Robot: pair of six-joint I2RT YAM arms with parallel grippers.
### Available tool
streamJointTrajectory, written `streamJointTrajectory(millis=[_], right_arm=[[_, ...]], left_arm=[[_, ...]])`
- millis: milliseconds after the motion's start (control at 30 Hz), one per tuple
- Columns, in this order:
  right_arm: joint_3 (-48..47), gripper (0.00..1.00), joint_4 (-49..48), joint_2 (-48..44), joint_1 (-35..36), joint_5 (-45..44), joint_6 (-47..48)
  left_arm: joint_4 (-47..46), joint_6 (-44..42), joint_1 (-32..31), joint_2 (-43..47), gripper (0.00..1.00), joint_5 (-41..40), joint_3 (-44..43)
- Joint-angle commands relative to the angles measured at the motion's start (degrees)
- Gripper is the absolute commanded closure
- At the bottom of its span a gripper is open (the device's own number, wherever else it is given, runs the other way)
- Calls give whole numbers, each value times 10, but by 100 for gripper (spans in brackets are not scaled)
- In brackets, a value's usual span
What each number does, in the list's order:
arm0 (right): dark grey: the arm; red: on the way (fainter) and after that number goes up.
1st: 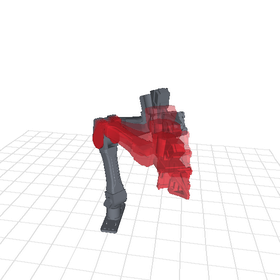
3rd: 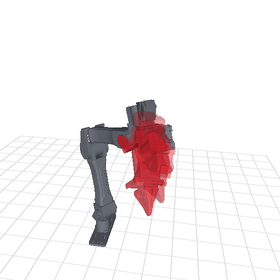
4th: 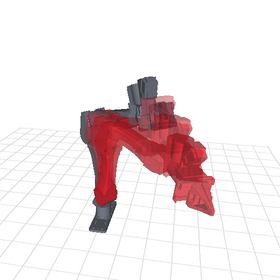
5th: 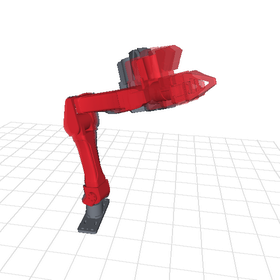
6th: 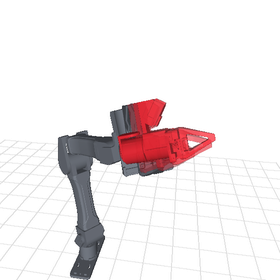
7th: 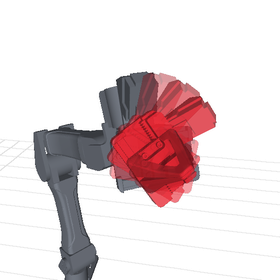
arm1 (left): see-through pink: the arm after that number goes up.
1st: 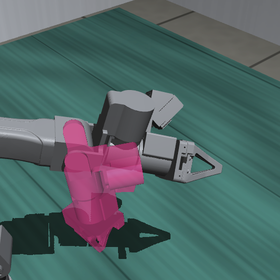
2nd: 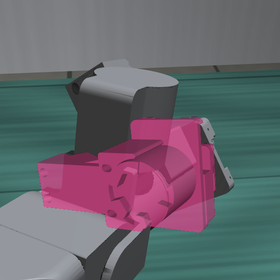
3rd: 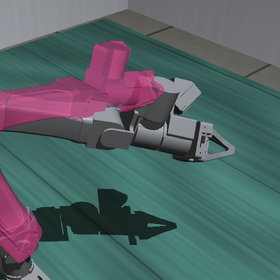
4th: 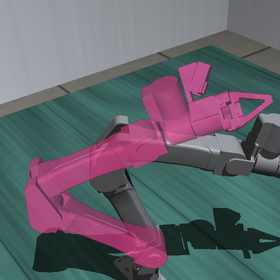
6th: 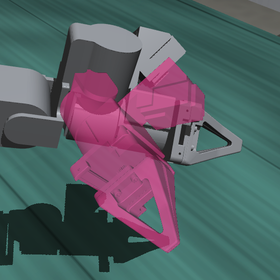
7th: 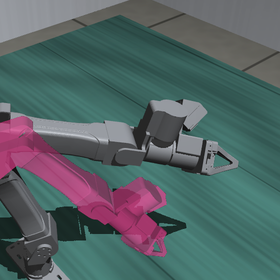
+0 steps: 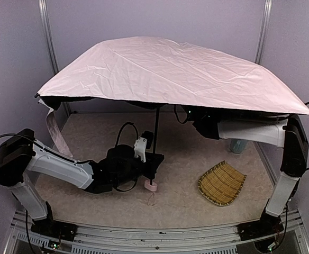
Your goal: Put away the umbrella
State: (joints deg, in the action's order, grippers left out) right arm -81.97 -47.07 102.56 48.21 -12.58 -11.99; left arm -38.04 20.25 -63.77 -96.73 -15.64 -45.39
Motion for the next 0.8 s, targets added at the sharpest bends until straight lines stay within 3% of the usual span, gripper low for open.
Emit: streamJointTrajectory(millis=[0,267,300,400,433,767], right_arm=[[-7,71,9,5,-7,-39,24],[2,92,26,-8,-12,-5,29],[4,90,31,-10,-13,3,28],[6,61,55,-16,-16,9,27],[8,58,57,-18,-17,8,28],[28,57,48,-31,-21,-9,24]], left_arm=[[-48,-35,-7,19,100,-13,-25],[-66,-37,-4,34,100,-6,-10],[-67,-37,-2,38,100,-2,-9],[-67,-42,1,45,100,-1,-8],[-66,-44,0,47,100,-2,-8],[-69,-42,0,49,100,-5,-5]])
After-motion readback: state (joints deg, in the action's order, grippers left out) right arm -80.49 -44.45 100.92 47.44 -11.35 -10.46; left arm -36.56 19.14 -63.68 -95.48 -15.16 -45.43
